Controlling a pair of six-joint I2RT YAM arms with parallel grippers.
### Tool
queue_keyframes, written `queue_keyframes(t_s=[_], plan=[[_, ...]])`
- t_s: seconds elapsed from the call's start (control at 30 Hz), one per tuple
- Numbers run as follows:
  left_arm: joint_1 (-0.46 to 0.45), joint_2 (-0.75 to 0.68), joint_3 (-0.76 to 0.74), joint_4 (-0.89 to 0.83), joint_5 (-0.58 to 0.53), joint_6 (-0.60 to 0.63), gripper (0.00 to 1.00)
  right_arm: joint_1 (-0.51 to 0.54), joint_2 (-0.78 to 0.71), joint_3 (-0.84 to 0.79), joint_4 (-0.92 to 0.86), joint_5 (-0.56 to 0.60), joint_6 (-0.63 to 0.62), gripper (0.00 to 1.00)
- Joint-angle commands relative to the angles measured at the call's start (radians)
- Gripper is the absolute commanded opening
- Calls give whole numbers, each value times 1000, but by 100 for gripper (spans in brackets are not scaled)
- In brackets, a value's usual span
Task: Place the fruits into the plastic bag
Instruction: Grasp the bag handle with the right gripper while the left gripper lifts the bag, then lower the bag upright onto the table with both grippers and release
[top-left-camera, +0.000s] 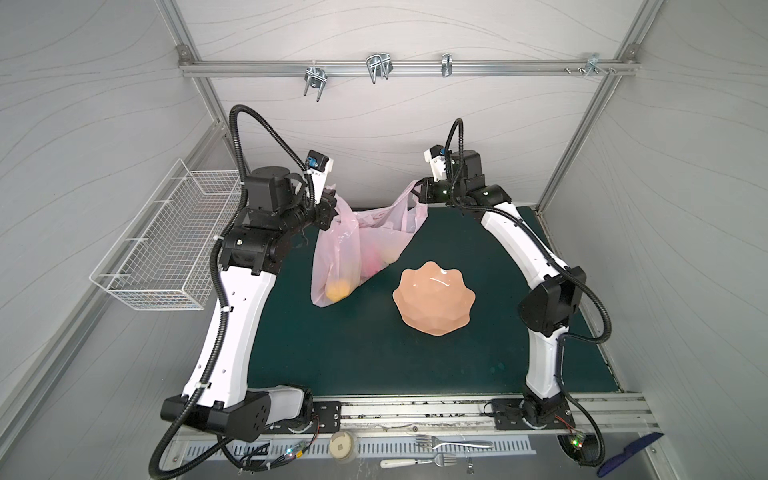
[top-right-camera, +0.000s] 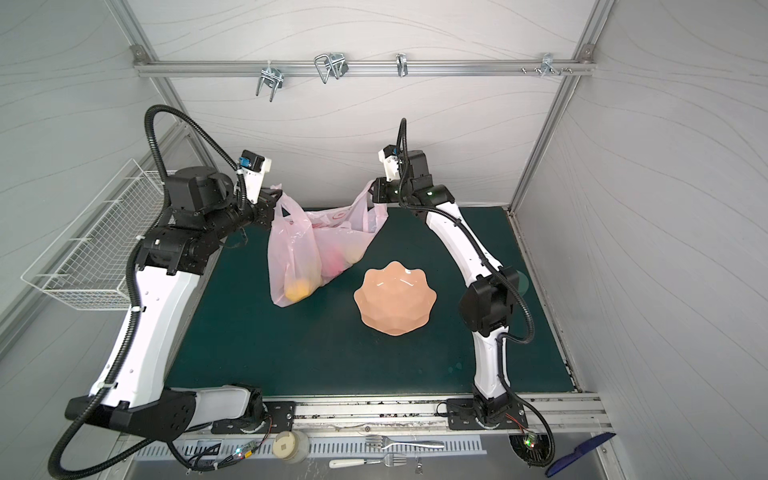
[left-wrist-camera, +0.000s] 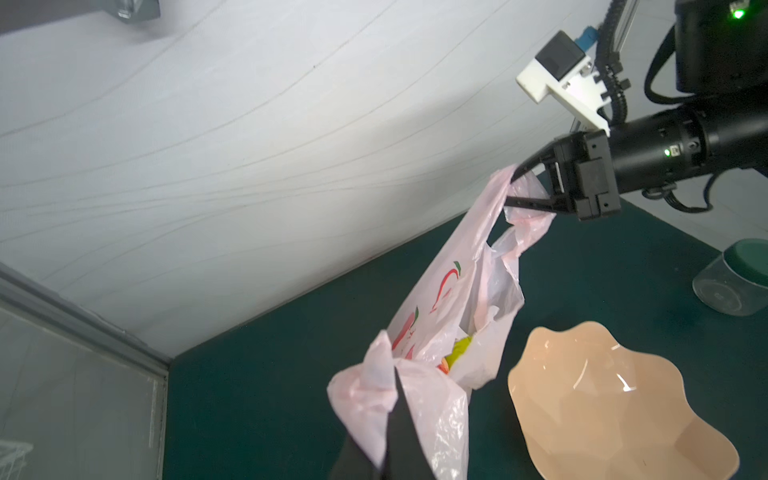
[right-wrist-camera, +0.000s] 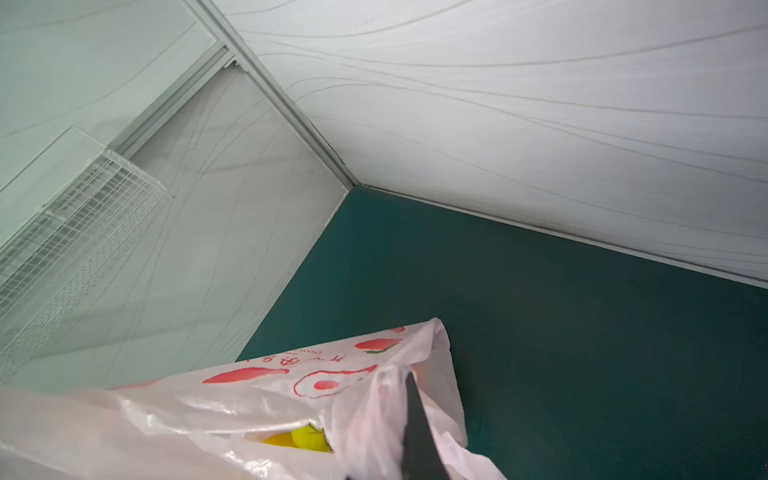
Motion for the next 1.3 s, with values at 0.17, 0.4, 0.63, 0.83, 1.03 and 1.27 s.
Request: queue_keyframes(t_s=[0.17, 0.4, 0.63, 0.83, 1.03, 1.27], plan=[[9, 49, 67, 333, 148, -27, 0, -64, -141, -11, 28, 127, 42, 0], [10, 46, -98, 495, 227, -45, 0, -136, -173, -18, 33, 232, 67, 0], [11, 55, -243, 567, 250, -72, 0, -176, -235, -179, 78, 288, 30, 0], [11, 74, -285, 605, 268, -91, 0, -194, -264, -277, 99, 297, 22, 0], [12, 84, -272, 612, 263, -88, 0, -197, -269, -284, 112, 288, 24, 0], [10, 77, -290, 631, 295, -144, 0, -198, -244, -279, 129, 203, 49, 0]])
